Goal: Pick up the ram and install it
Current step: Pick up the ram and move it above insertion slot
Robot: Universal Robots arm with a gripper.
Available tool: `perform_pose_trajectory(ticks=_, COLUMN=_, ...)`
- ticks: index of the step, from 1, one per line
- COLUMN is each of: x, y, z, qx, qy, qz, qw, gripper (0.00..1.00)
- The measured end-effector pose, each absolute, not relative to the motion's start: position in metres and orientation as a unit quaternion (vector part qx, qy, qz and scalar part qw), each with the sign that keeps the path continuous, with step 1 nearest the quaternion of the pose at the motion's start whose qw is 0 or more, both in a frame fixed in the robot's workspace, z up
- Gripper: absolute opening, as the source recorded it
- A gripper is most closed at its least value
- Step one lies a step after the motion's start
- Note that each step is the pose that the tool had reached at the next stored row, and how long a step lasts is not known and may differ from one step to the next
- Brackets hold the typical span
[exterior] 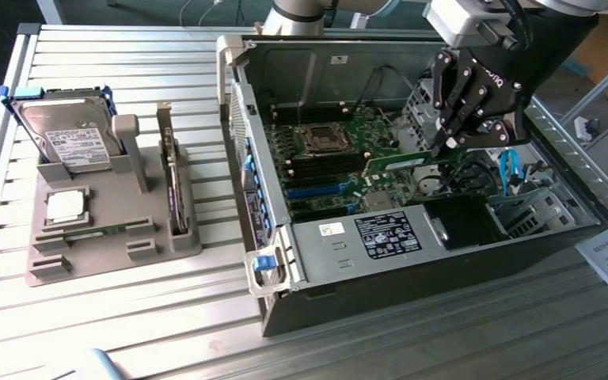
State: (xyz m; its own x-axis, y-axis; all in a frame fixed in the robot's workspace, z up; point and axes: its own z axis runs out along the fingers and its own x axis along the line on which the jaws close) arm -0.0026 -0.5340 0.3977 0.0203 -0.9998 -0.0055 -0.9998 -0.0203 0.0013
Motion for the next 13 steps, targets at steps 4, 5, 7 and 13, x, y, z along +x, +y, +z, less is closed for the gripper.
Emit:
perform_pose_trajectory(ticks=4, x=-0.0026, y=-0.534, z=0.3977, qx=-0.703, qy=0.712, qz=0.002, qw=0.002, gripper=0.12)
perform_pose_trajectory(ticks=5, x=-0.0026, y=-0.534, z=0.3977, qx=-0.703, qy=0.712, qz=0.002, qw=0.001, gripper=0.12)
perform_pose_trajectory(ticks=7, x=-0.0026, y=-0.534, z=0.3977, qx=-0.703, qy=0.712, qz=0.002, qw=0.001, gripper=0.12)
perform_pose_trajectory(ticks=13, x=-0.0001, y=-0.534, z=0.3978, qx=-0.703, qy=0.712, qz=0.009, qw=-0.005, gripper=0.12)
